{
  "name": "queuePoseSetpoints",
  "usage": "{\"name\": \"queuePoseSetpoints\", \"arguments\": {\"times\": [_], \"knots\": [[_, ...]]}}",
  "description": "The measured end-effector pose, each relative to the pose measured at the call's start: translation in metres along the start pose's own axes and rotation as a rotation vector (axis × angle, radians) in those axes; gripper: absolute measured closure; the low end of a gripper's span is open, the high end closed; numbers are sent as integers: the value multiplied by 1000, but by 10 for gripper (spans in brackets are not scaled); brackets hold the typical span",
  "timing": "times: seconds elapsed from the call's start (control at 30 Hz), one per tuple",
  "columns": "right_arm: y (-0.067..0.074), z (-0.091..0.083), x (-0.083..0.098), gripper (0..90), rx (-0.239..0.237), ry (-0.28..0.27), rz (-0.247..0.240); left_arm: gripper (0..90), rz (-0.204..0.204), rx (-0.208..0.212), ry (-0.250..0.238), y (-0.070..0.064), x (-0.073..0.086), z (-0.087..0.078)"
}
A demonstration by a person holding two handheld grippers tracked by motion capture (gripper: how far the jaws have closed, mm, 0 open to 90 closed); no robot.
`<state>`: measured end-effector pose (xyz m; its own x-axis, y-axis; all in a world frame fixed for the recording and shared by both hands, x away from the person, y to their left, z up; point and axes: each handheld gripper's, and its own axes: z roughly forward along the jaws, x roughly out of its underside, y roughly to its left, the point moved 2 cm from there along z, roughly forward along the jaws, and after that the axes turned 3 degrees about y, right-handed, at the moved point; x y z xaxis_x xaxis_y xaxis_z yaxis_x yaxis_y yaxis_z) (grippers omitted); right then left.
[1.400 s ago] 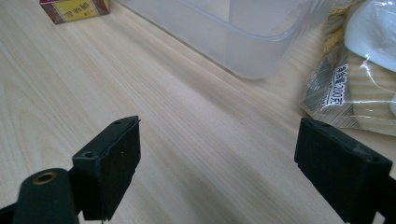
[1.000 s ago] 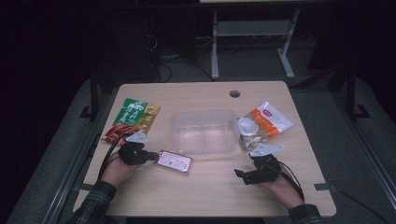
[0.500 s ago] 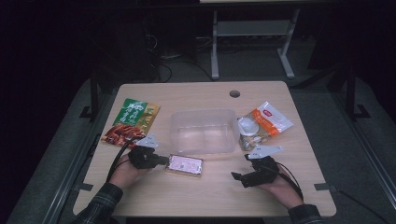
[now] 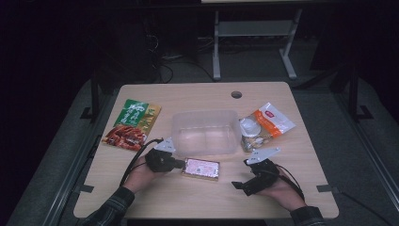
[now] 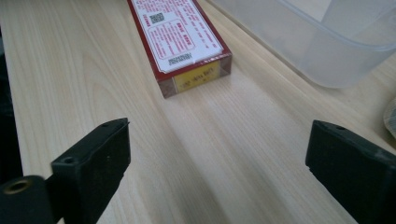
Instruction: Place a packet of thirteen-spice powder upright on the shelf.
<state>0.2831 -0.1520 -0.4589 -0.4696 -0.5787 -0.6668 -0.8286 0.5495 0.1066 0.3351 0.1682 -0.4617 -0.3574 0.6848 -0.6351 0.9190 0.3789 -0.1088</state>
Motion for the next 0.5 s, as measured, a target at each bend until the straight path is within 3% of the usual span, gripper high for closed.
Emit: {"name": "queuePoseSetpoints", "arguments": {"times": [0.17,0.3,0.5], "knots": [[2,2,-5,90,0,13,-50,882,12,5,4,-4,-4,4],[7,5,-16,140,-45,14,-110,767,-11,17,29,-4,5,-4],[0,20,-30,146,-70,31,-198,601,-56,10,0,-9,16,-15]]}}
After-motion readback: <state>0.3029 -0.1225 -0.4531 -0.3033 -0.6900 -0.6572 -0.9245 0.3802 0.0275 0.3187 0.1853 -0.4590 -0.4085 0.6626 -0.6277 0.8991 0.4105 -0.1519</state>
